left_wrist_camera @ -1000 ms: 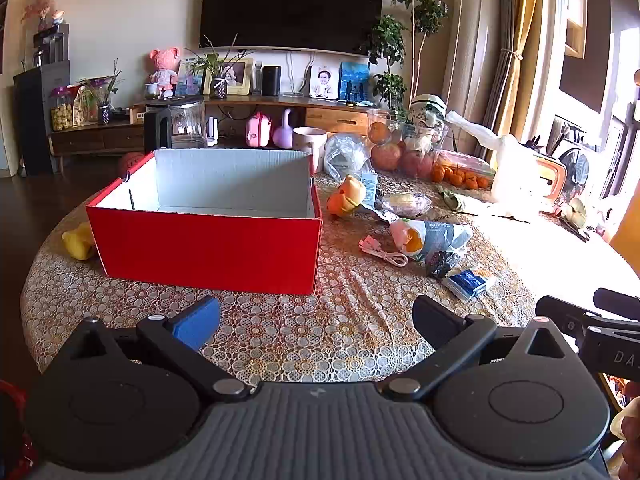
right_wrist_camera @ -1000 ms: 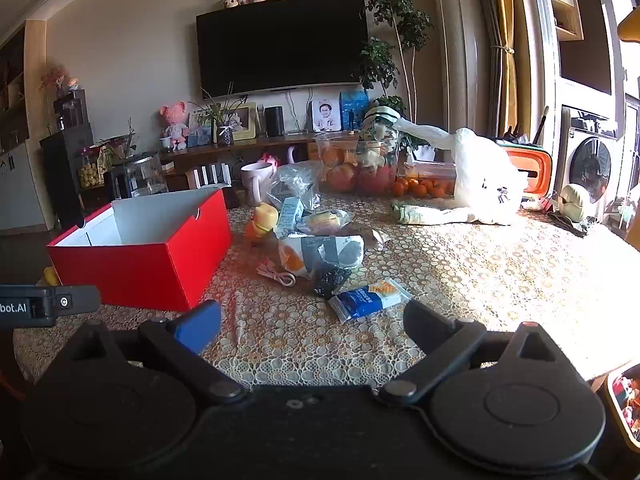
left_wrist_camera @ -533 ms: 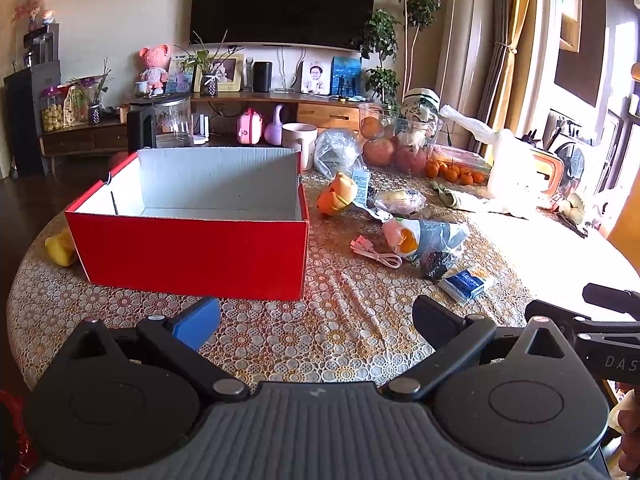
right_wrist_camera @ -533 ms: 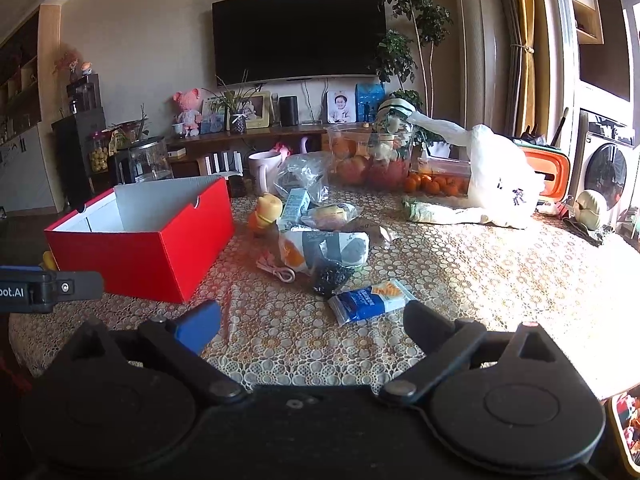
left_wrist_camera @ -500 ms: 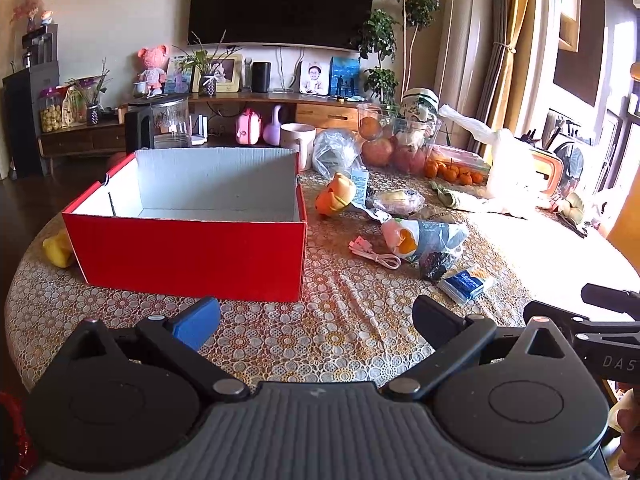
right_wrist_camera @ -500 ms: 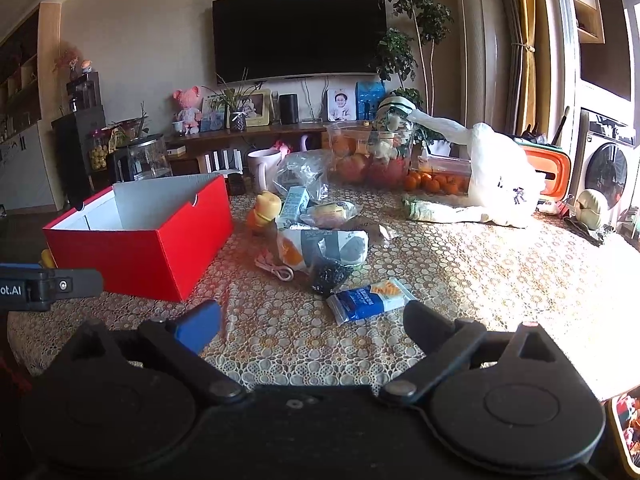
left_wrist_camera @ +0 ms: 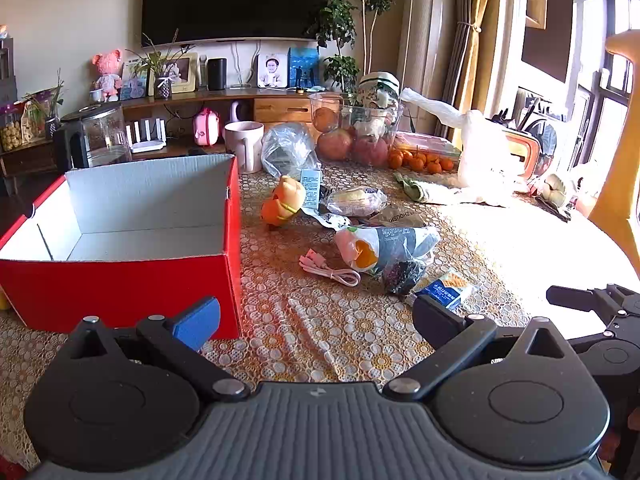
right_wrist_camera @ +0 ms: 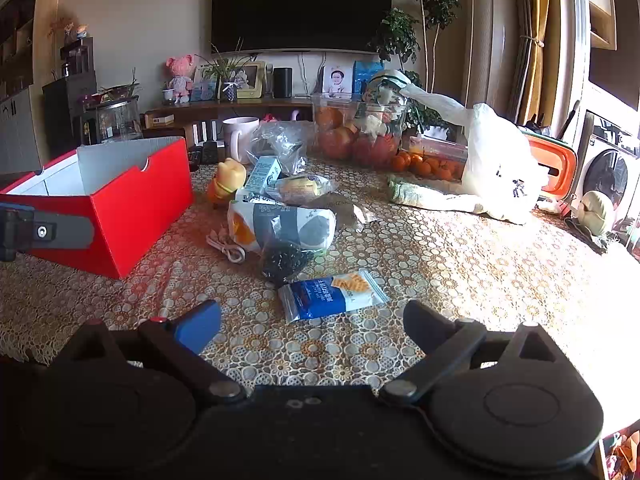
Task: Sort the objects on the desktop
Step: 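Move the left tool toward the black-item bag while the right tool approaches the blue biscuit packet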
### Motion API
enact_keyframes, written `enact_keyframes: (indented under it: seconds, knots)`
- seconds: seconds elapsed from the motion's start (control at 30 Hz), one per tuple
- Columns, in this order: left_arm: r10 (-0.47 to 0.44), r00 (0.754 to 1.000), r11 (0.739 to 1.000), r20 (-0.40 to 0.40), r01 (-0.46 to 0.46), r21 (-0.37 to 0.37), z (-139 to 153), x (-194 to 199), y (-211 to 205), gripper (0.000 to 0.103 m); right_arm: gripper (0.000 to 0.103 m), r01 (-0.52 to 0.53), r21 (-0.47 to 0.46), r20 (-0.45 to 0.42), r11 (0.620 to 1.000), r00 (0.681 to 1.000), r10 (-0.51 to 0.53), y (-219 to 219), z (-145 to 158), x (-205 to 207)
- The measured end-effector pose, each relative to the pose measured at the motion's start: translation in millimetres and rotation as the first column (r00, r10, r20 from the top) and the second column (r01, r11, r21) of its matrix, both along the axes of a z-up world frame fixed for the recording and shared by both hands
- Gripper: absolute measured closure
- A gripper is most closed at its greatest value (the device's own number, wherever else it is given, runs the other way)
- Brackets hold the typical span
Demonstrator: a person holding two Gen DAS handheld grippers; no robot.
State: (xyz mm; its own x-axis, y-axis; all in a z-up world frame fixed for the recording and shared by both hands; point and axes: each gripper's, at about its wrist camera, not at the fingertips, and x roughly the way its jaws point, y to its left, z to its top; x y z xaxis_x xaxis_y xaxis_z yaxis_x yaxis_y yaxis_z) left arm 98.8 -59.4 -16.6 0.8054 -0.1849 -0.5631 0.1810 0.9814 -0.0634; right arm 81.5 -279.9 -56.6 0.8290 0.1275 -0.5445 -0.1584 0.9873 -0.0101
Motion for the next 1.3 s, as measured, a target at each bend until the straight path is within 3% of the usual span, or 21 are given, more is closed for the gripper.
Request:
enact_keyframes:
  seconds: [0.33, 0.57, 0.87, 1.07, 1.3]
  knots:
    - [-0.029, 0.999, 0.999, -0.018, 0.03, 0.03, -14, 42, -20, 0.0, 0.005, -0.043, -0.044, -0.026, 0.998, 0.999, 0.042, -2, -18, 36]
    - [-0.079, 0.996, 0.997, -0.042, 0.079, -0.004, -25, 57, -30, 0.0, 0.005, -0.098, -0.109, -0.038, 0.989, 0.995, 0.094, -1, -34, 54]
    - [-0.144, 0.988, 0.989, -0.049, 0.143, -0.025, -35, 77, -57, 0.0, 0.002, -0.144, -0.087, -0.047, 0.986, 0.989, 0.141, -12, -48, 77]
    - [-0.173, 0.983, 0.985, -0.059, 0.171, -0.041, -41, 94, -75, 0.0, 0.001, -0.155, 0.003, -0.056, 0.988, 0.986, 0.155, -25, -53, 100]
    - [-0.187, 0.977, 0.982, -0.106, 0.183, -0.049, -58, 114, -96, 0.001, 0.001, -0.192, -0.005, -0.059, 0.981, 0.98, 0.191, -26, -63, 106]
